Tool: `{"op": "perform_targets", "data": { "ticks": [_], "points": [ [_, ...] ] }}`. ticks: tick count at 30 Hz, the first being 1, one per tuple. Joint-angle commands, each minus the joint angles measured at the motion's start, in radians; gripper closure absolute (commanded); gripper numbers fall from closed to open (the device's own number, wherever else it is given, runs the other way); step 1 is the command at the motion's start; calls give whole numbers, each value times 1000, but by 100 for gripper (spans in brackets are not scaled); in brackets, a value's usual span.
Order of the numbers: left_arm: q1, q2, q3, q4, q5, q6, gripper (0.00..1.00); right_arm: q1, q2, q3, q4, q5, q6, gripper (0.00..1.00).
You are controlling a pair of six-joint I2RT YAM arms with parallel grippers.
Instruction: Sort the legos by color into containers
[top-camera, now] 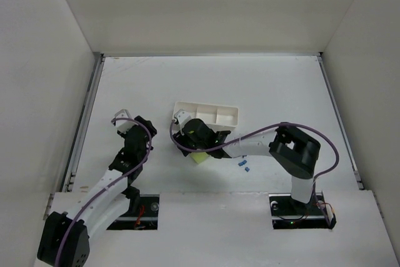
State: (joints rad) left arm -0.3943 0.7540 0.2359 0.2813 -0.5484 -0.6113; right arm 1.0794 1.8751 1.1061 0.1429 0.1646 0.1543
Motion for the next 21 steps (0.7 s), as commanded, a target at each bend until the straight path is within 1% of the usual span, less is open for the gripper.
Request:
{"op": "perform_targets", "data": {
  "ticks": [1, 2, 5, 9, 11, 13, 15, 18, 21],
  "points": [
    [27, 2, -13, 91, 54, -22, 51, -2, 18, 52, 46, 1, 10, 36],
    [33, 5, -15, 94, 64, -25, 51, -2, 24, 55, 44, 6, 5, 37],
    [47, 16, -15, 101, 85, -33, 51, 0, 33, 61, 43, 18, 8, 50],
    [51, 21, -18, 102, 99, -38, 51, 0, 30, 63, 43, 42, 13, 71],
    [51, 28, -15, 102, 111, -39, 51, 0, 7, 55, 50, 55, 25, 77],
    [53, 42, -9, 104, 123, -42, 51, -3, -33, 41, 61, 55, 47, 79],
    [51, 53, -3, 111, 146, -50, 51, -32, -95, 18, 78, 40, 76, 80],
    [35, 36, 29, 98, 208, -80, 52, -103, -197, -17, 84, -32, 137, 80],
    [7, -21, 68, 72, 257, -120, 53, -175, -267, -52, 90, -124, 211, 79]
  ]
}}
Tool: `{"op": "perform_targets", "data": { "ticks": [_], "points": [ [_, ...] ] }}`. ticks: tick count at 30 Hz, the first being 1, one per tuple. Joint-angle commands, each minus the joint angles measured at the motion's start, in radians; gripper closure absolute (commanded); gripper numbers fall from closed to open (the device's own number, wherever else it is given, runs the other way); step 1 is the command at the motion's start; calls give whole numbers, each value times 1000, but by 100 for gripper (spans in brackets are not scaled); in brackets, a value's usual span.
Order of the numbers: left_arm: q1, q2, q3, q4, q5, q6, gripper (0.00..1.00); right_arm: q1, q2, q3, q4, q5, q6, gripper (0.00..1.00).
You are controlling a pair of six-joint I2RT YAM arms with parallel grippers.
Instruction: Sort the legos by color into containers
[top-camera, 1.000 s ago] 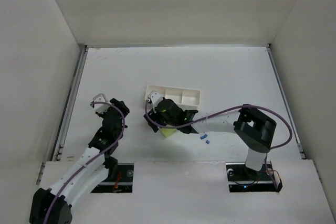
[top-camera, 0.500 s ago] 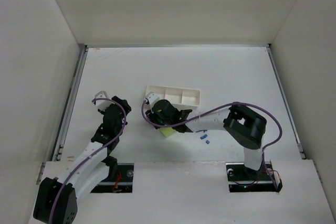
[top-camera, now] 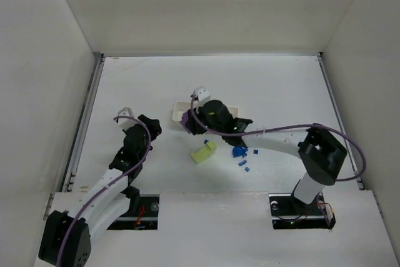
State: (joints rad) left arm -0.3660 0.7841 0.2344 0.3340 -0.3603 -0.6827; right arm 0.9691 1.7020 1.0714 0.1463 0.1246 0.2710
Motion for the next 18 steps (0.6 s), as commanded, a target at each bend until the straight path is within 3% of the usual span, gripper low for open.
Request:
{"op": "perform_targets", "data": {
  "ticks": [1, 8, 18],
  "points": [
    [-30, -68, 86, 8, 76, -66, 53, -86, -110, -27, 90, -115, 115, 79],
    [-142, -109, 154, 34, 115, -161, 50, -218, -211, -122, 200, -304, 301, 79],
    [-313, 52, 172, 264, 103, -198, 47, -326, -288, -284, 459, -494, 525, 79]
  ]
}}
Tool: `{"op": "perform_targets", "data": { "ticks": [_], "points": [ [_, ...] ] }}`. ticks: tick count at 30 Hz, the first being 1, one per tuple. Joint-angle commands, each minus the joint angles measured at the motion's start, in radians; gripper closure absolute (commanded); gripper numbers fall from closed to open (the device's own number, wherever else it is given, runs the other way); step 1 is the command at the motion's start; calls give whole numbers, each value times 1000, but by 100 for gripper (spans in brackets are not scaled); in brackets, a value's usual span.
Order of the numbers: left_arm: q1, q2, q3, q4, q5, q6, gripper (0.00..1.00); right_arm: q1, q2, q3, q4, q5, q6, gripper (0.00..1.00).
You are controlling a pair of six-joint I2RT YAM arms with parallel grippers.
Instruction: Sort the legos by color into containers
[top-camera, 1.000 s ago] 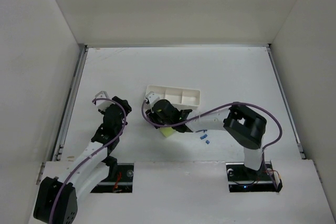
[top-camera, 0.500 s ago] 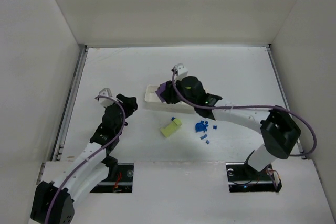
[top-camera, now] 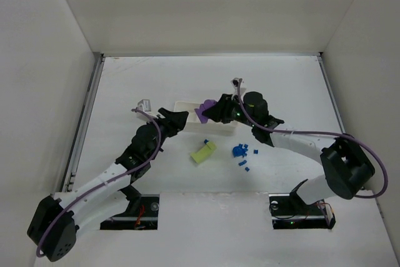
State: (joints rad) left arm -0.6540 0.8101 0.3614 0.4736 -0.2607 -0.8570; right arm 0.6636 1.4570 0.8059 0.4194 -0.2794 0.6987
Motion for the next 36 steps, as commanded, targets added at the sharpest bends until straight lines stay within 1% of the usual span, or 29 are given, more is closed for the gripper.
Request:
{"op": "perform_targets", "data": {
  "ticks": [1, 6, 9, 18, 24, 29, 32, 36],
  "points": [
    [-34, 41, 47, 140, 3, -27, 47, -25, -43, -28, 202, -102, 113, 79],
    [-55, 132, 50, 250, 1, -50, 47, -38, -20, -62, 303, -162, 200, 79],
    [-62, 181, 50, 316, 6, -60, 49, -58, 5, -77, 367, -196, 260, 80],
    [-65, 276, 36, 459, 1, -86, 50, -100, 118, -97, 576, -293, 450, 80],
    [-60, 333, 22, 539, 3, -119, 51, -104, 189, -96, 699, -328, 557, 80],
    [-58, 339, 19, 559, 1, -126, 58, -108, 227, -96, 777, -340, 619, 80],
    [-58, 333, 19, 559, 1, -126, 62, -112, 233, -100, 795, -340, 633, 79],
    [-63, 321, 17, 556, -6, -120, 71, -121, 235, -109, 812, -336, 645, 79]
  ]
}}
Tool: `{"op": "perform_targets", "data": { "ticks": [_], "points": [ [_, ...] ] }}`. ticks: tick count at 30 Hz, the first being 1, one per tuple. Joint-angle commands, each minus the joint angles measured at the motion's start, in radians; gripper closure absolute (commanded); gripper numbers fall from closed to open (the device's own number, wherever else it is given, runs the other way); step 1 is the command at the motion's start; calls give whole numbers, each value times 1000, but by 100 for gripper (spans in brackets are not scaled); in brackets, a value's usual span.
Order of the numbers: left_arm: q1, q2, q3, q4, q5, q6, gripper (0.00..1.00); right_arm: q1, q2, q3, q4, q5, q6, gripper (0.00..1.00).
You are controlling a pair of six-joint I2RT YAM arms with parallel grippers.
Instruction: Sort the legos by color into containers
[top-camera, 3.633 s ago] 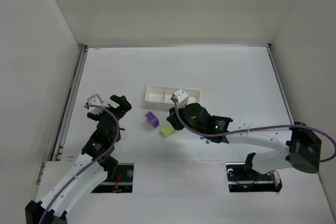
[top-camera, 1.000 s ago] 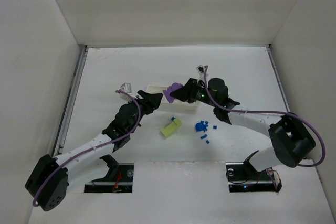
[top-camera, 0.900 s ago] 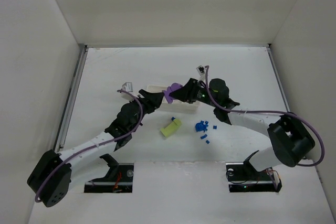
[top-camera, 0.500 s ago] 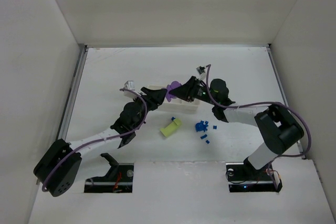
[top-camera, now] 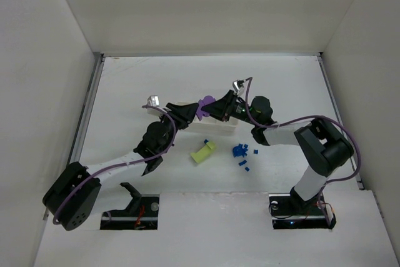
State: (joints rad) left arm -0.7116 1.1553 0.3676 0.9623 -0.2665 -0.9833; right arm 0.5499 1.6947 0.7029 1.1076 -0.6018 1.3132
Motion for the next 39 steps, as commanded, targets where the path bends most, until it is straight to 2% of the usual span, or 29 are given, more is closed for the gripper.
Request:
{"op": "perform_targets", "data": {
  "ticks": [1, 6, 20, 31, 39],
  "points": [
    [-5, -29, 10, 66, -2, 6, 74, -11, -3, -9, 130, -13, 35, 78],
    [11, -60, -13, 59, -5, 5, 82, -34, -3, -26, 170, -12, 60, 78],
    [60, -98, -52, 10, 0, 14, 87, -64, -3, -46, 196, -12, 69, 79],
    [18, -80, -55, 4, 27, 29, 95, -106, -4, -72, 281, -18, 124, 79],
    [-38, -138, -58, -124, 41, 116, 97, -121, -3, -77, 284, -19, 124, 79]
  ]
}}
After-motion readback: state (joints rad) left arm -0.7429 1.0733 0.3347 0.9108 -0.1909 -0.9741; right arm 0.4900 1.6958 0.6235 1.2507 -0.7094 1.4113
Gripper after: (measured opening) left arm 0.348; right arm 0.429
